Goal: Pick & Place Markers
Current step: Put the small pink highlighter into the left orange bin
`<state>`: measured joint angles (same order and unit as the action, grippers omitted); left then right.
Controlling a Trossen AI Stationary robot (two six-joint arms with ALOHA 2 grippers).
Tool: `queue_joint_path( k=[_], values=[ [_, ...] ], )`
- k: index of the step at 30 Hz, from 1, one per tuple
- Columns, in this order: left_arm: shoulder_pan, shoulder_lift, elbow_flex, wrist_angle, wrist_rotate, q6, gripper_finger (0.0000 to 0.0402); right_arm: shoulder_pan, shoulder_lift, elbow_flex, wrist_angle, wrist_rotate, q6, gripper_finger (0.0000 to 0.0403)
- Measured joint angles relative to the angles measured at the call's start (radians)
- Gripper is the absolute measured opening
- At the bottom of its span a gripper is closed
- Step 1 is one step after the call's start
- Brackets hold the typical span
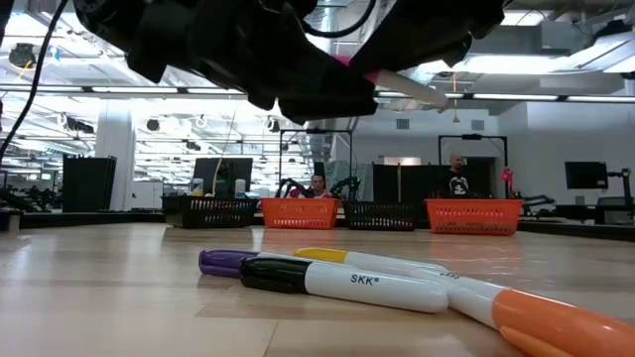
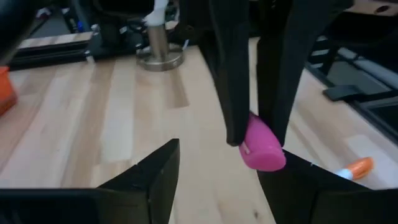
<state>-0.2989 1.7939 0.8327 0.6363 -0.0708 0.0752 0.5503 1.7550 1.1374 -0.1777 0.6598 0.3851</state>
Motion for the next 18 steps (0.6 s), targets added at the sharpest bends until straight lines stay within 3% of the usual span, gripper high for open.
queue_joint_path(
  k=[18],
  values=[
    [0.000, 0.003, 0.003, 0.043, 0.070, -0.059, 0.0190, -0.023, 0.001, 0.001, 0.011, 0.051, -0.049, 0.0043]
  ],
)
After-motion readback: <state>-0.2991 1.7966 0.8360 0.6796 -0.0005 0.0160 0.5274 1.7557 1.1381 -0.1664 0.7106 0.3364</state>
